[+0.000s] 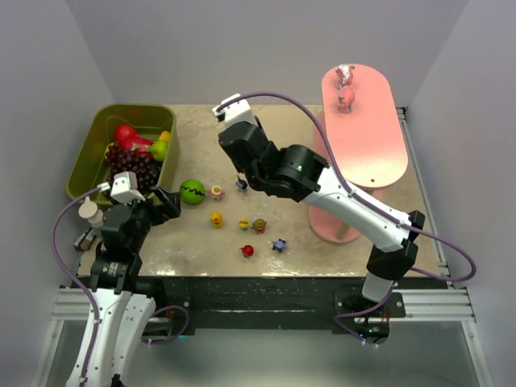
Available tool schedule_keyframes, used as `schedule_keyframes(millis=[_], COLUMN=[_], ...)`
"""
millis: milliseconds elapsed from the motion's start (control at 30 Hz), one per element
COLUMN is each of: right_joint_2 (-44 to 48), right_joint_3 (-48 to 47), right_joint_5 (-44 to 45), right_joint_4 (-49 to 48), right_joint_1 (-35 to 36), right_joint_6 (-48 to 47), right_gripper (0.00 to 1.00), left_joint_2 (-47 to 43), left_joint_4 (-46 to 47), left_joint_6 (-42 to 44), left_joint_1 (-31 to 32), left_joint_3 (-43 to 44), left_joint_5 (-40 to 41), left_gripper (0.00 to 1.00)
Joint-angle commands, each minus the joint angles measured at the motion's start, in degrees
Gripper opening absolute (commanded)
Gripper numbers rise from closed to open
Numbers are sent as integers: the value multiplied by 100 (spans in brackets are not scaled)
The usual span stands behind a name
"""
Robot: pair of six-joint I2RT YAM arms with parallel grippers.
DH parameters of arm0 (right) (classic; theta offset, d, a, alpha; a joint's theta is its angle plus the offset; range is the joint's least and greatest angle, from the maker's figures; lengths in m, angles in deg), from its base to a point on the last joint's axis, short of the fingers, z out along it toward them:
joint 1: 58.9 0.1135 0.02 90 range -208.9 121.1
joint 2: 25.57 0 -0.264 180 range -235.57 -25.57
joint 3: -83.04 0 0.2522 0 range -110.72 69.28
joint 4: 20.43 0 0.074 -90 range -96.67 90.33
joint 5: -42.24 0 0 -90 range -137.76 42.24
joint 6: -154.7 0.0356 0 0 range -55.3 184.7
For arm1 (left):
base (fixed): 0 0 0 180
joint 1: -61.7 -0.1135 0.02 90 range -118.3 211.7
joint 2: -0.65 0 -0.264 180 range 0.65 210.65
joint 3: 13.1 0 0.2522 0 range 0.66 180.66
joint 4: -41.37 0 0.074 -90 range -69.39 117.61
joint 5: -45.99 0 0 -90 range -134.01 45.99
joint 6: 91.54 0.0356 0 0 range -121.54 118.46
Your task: Place and organize the plastic toys onto the shelf
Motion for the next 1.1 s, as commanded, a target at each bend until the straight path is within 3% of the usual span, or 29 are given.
schedule_keyframes(millis=[0, 467, 767, 1067], right_joint_2=[419, 1412, 1457, 1518], right_joint_3=[-561, -518, -685, -422], right_joint_5=[744, 1299, 1422, 1018], right_joint_4=[756, 1917, 2409, 2085], right_joint_1=[-120, -709, -1122, -1895], right_joint_6=[23, 533, 524, 182], right_gripper=[0, 0, 1, 2], left_joint_2=[20, 55, 46, 29], left_joint_4=[351, 334, 360, 369], left_joint_6=[-46, -38, 6, -11], left_joint_1=[-23, -23, 39, 74], left_joint_3=[20, -24, -32, -41], left_joint_5=[-201, -307, -403, -439], left_gripper=[99, 100, 100, 99])
